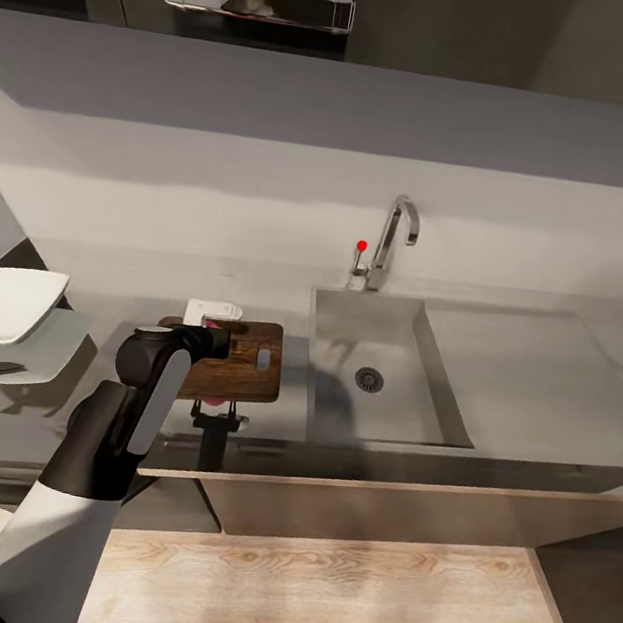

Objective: In the kitchen, take the Vidalia onion out of the sink, dice it on the chopping board with the paring knife, put the diced onion into the bowl on the countertop, then place both the paring knife and the chopping board into the sink.

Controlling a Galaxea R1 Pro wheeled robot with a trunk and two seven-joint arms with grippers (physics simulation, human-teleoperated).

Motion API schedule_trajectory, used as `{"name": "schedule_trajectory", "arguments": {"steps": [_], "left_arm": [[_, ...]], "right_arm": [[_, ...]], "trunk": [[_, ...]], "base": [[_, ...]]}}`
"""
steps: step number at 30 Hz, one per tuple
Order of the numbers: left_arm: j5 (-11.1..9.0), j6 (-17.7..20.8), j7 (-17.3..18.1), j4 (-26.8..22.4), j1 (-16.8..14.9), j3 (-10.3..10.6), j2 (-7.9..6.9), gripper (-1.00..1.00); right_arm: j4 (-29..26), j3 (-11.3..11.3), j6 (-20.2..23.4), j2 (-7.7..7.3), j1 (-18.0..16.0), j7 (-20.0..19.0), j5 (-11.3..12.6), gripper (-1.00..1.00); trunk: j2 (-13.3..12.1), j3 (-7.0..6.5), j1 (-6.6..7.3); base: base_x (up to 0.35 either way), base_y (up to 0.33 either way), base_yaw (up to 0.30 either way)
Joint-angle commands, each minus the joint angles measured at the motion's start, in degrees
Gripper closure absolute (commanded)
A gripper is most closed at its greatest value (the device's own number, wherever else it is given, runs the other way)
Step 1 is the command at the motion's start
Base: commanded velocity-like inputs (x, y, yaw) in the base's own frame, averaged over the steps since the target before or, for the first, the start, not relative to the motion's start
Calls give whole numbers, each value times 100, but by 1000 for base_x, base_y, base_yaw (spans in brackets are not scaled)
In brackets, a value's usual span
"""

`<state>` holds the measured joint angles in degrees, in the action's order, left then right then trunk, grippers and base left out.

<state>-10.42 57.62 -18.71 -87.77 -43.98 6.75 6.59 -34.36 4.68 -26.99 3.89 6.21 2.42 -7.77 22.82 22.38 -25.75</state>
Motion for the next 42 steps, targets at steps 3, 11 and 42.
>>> {"name": "schedule_trajectory", "arguments": {"steps": [3,11,42], "left_arm": [[-57,18,-62,-1,-5,8,0,100],[-57,20,-59,122,-1,10,0,100],[-53,12,-45,252,127,6,2,100]], "right_arm": [[-9,24,-7,6,3,22,-59,-100],[-9,17,-8,14,3,23,-58,-100],[-9,15,-4,15,3,22,-58,-100]], "trunk": [[10,8,-3],[10,8,-3],[10,8,-3]], "base": [[0,0,0],[0,0,0],[24,18,0]]}}
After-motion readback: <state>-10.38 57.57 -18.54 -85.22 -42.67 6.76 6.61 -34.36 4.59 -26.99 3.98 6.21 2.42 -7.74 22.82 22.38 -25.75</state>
